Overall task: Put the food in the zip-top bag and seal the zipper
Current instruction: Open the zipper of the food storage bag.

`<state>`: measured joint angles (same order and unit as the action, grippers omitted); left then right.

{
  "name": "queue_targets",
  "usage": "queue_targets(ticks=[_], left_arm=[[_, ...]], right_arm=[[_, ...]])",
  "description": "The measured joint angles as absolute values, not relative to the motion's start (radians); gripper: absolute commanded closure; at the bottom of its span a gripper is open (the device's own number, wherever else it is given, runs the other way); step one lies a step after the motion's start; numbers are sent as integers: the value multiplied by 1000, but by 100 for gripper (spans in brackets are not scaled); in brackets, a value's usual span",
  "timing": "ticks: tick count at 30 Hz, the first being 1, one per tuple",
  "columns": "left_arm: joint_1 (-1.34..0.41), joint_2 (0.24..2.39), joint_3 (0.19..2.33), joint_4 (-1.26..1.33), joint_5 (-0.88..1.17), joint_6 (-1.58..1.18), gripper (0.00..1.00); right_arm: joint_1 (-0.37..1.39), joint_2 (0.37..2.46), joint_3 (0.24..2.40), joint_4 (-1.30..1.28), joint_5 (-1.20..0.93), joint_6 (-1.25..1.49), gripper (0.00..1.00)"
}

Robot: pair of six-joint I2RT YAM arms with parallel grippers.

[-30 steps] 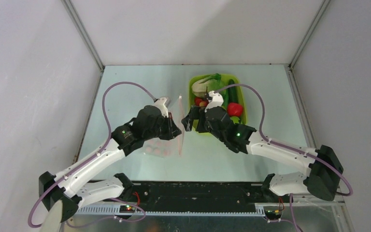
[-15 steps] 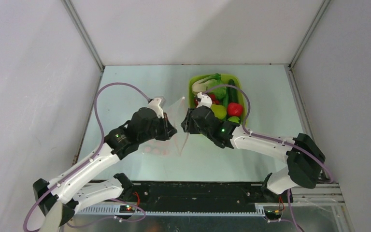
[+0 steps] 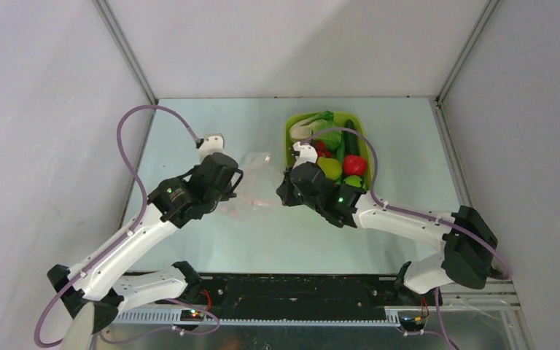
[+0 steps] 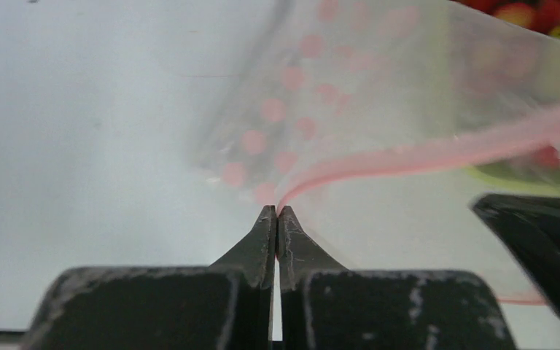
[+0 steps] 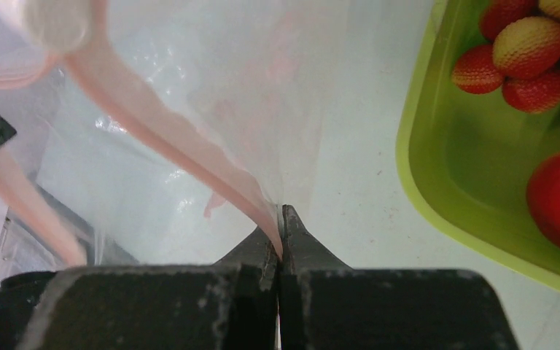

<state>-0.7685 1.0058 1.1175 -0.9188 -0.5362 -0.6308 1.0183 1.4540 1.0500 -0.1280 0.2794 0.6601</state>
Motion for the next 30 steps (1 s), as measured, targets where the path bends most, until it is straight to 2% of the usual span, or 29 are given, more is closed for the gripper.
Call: queue_targets(ticks=[5, 7, 9, 10, 13, 15, 16, 19, 21, 26, 28, 30], left_arm=[[-780, 1032, 1164, -1018, -638, -666, 100], [-785, 1033, 1177, -1026, -645, -673, 96], [-785, 1032, 1181, -1014, -635, -664, 87], [-784, 1032, 1180, -1007, -618, -649, 77], [-778, 1029, 1156, -957, -534, -604, 64], [-776, 1027, 1128, -918, -473, -583, 49], [-776, 1027, 1113, -898, -441, -575, 46], [-776, 1028, 1091, -865, -381, -556, 18], [-776, 1031, 1091, -836, -350, -545, 13], [-776, 1077, 1091, -778, -287, -535, 13], [-776, 1105, 1091, -772, -283, -531, 20], [-776, 1129, 1090, -770, -284, -529, 33]], right_arm=[[1017, 1387, 1058, -178, 286, 601, 100], [1017, 1363, 1063, -181, 274, 580, 100], [1018, 1343, 1065, -177, 253, 549, 100], [1018, 1338, 1065, -174, 242, 536, 100], [1021, 1343, 1065, -174, 200, 502, 100], [1024, 1353, 1066, -173, 178, 493, 100], [1026, 1358, 1067, -173, 170, 488, 100], [1039, 1370, 1068, -172, 153, 468, 100], [1047, 1371, 1068, -168, 147, 457, 100], [1053, 1371, 1070, -157, 138, 450, 100], [1055, 1371, 1070, -157, 133, 450, 100], [1055, 1370, 1070, -157, 130, 450, 100]])
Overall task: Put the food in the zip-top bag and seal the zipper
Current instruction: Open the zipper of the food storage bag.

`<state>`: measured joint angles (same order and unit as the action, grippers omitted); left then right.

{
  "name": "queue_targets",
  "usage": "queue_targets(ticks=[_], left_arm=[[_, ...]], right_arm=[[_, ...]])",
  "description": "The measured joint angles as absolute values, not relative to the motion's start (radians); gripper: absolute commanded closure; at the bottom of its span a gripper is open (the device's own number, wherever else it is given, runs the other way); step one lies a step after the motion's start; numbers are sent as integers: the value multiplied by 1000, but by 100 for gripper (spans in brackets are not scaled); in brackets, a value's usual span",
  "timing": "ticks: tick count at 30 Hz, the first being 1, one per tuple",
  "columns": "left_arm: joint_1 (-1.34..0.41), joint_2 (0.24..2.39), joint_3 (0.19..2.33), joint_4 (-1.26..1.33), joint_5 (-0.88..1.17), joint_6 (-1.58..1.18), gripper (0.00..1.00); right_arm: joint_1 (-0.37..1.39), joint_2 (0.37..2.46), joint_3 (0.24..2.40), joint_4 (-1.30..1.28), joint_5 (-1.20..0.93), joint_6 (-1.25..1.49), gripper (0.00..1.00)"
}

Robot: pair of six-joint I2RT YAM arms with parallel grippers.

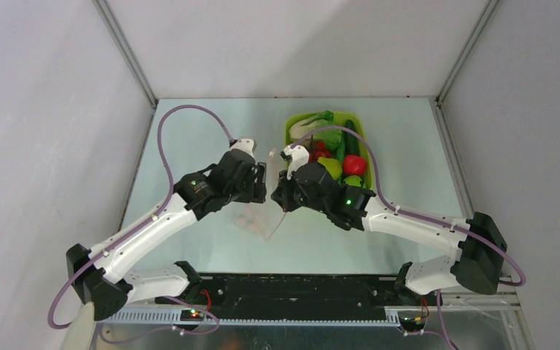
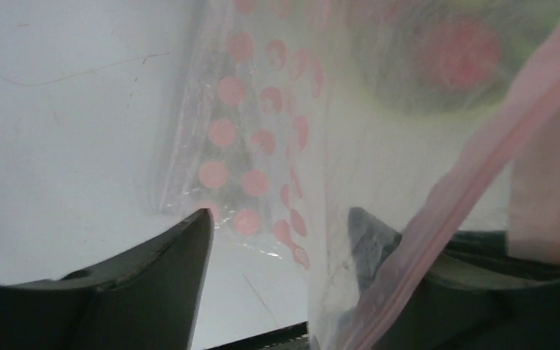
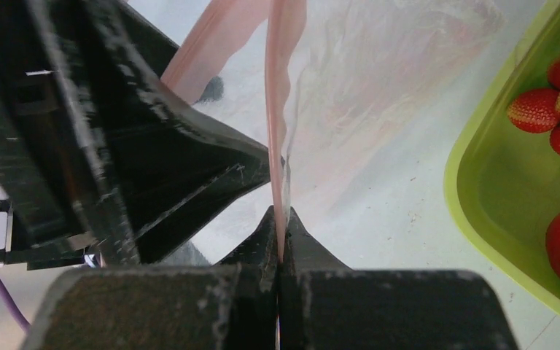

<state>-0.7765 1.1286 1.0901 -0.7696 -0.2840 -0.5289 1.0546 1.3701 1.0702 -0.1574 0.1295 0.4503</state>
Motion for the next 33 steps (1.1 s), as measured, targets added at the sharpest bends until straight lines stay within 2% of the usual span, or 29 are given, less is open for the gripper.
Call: queue_targets(ticks=[1, 4, 6, 10, 16, 22, 28, 33], left_arm=[[-776, 1138, 1088, -769, -286, -528, 43], [-776, 1154, 1088, -779, -307, -521, 60], [-776, 1156, 1094, -809, -327, -521, 77], [-776, 1134, 1155, -899, -368, -502, 97], [-781, 1012, 1321, -1009, -414, -476, 100], [-785, 1034, 1454, -1128, -475, -461, 100], [-785, 1092, 1421, -1143, -479, -441, 99], [-784, 1151, 1310, -1064, -427, -426, 98]], right_arm=[[1055, 1369, 1070, -158, 129, 450, 100], [1055, 1358, 1070, -162, 130, 451, 100], [1055, 1344, 1070, -168, 136, 451, 100], [1052, 1310, 1071, -180, 165, 451, 100], [1037, 1290, 1078, -150, 171, 470, 100], [1037, 1290, 1108, -73, 185, 529, 100], [1000, 1342, 1110, -124, 238, 643, 100], [941, 1434, 1110, -204, 250, 715, 94]])
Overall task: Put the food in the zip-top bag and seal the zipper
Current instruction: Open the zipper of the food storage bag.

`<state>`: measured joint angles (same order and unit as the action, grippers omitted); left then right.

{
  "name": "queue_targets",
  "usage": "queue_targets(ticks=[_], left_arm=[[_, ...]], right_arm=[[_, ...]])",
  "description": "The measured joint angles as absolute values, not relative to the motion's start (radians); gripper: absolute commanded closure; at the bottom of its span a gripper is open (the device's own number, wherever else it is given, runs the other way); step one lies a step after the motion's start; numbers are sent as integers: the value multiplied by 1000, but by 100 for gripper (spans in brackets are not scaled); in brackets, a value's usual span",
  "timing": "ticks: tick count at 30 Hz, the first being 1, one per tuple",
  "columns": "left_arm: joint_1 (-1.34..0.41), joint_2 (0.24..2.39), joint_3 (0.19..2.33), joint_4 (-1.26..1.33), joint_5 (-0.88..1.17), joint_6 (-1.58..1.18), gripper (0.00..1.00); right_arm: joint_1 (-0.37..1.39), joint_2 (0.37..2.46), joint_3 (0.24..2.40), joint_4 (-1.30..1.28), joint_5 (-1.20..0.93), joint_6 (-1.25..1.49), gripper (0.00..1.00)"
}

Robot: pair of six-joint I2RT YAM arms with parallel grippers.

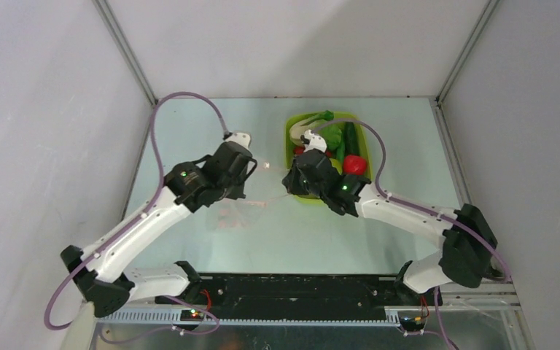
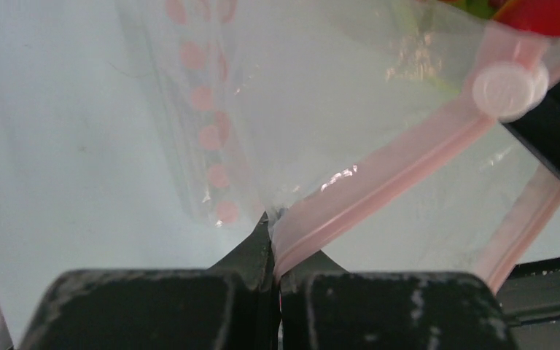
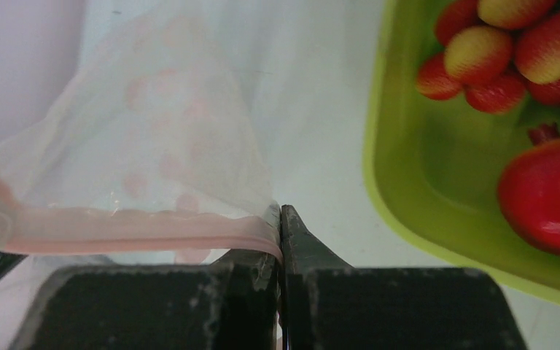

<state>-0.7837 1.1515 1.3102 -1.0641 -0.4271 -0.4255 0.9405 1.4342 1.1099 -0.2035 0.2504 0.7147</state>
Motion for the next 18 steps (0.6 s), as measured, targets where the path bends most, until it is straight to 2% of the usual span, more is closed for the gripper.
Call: queue_targets(ticks=[7, 9, 18], left_arm=[[-780, 1213, 1201, -916, -317, -418, 98], [-779, 1213, 1177, -870, -290, -420, 93], [-776, 1248, 1139, -730, -194, -436, 86]], right_arm=[[853, 1516, 1109, -233, 204, 726, 96], [822, 1526, 1109, -223, 181, 716, 96], [750, 1599, 1113, -176, 87, 627, 96]])
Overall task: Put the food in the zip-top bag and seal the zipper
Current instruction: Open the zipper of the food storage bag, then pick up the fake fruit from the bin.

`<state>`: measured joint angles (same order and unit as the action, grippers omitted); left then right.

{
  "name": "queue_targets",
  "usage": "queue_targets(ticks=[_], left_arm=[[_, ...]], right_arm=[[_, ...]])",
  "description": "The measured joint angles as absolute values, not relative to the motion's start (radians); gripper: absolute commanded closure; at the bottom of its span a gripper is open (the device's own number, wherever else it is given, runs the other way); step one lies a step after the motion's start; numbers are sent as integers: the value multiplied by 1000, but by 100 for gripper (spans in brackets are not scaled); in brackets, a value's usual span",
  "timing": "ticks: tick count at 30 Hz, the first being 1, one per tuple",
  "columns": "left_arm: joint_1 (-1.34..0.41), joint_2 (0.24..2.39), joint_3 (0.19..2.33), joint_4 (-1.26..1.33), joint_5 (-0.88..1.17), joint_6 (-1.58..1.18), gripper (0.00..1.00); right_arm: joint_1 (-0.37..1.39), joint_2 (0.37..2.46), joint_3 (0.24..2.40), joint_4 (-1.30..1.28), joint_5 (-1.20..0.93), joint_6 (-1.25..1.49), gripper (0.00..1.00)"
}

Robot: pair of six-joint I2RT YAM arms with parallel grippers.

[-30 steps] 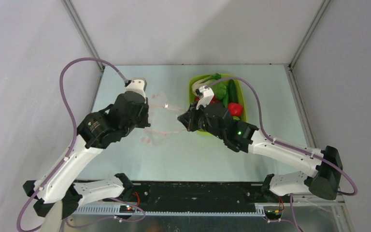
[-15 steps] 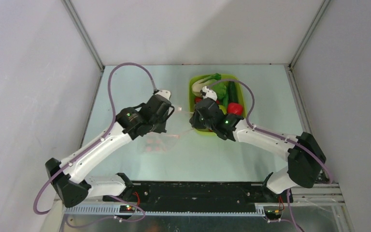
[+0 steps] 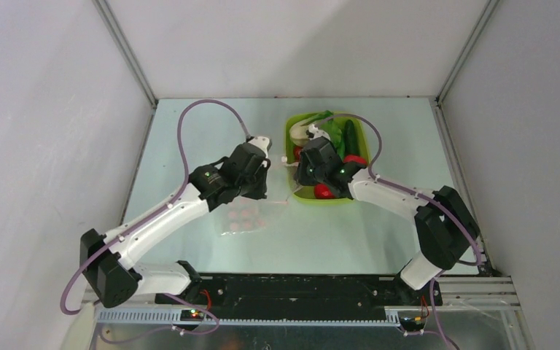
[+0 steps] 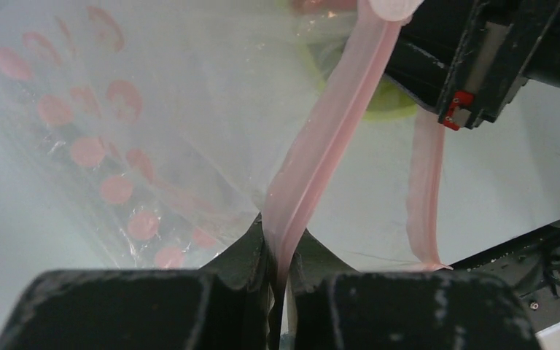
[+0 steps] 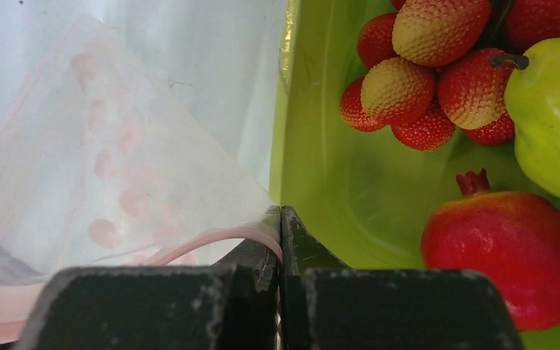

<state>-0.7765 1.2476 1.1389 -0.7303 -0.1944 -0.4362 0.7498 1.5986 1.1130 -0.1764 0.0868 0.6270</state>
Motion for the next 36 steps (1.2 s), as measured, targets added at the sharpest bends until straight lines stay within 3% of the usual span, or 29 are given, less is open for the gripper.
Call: queue_targets(ticks=[3, 6, 10, 12, 14, 16, 24, 31, 36], left_arm=[[-776, 1262, 1139, -722, -187, -437, 93], [-776, 1268, 1139, -731, -208, -444, 99], [-776, 1271, 1145, -767, -259, -463, 100], [-776, 1284, 1165, -793, -283, -473, 100], [-776, 1309, 1208, -839, -302, -482, 100], [-776, 1341, 1265, -888, -327, -482, 100], [-765, 1400, 1366, -1000, -447, -467, 100], [-718, 1444, 1384, -1016, -459, -463, 100], [-655, 1425, 1349, -986, -426, -463, 100]], right_arm=[[747, 1619, 1123, -180, 75, 599, 95], [747, 1620, 1131, -181, 65, 580, 88], [749, 1617, 1139, -180, 35, 548, 55], [760, 1606, 1139, -184, 12, 516, 27], [773, 1576, 1139, -186, -16, 488, 12], [784, 1533, 1139, -184, -51, 460, 3], [781, 1301, 1142, -178, -150, 360, 1], [704, 1217, 1104, -205, 9, 229, 0], [593, 1237, 1013, -182, 11, 77, 1]])
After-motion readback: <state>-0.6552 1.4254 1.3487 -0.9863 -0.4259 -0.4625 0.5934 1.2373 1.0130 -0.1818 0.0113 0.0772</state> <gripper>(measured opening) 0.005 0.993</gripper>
